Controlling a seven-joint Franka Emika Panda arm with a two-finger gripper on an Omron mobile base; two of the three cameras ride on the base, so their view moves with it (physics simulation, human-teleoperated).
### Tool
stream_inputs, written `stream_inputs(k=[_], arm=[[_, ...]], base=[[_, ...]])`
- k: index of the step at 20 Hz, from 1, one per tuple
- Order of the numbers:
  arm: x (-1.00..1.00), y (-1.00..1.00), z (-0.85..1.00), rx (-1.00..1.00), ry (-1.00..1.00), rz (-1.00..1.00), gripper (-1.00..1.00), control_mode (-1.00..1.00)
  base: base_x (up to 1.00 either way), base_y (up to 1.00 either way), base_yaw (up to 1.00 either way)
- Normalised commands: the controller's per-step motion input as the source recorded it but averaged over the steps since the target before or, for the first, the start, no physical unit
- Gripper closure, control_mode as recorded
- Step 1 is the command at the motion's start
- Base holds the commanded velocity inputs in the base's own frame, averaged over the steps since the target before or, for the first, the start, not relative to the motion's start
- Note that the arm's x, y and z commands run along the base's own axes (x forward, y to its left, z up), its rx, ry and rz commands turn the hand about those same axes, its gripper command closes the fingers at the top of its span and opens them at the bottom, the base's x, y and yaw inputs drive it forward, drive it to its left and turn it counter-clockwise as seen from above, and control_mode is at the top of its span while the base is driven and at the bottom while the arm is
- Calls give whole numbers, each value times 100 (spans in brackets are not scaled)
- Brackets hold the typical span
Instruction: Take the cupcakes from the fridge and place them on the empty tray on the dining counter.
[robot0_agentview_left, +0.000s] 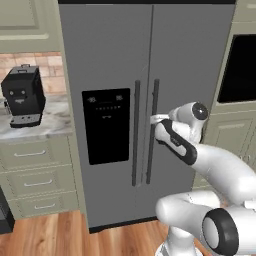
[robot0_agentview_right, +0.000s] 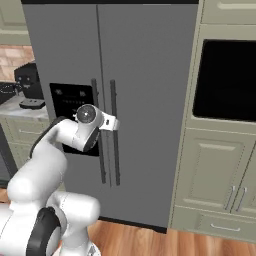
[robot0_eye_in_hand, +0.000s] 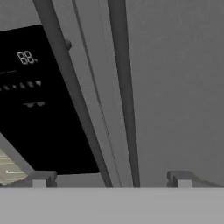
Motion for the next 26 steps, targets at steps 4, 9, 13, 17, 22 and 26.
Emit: stream_inputs(k=[4,9,13,17,22,26], arm=[[63,0,-8,3,-7,-1,-100,-100],[59,-4,-1,1,0,0,-100,-100],[59,-14,0,1,0,0,-100,-100],[60,-4,-1,1,0,0,-100,-100],[63,-5,-11,0,-5,0,-100,-100],[61,-13,-20,0,-13,0,-100,-100]], base=[[0,0,0],[0,0,0],[0,0,0],[0,0,0],[0,0,0],[0,0,0]])
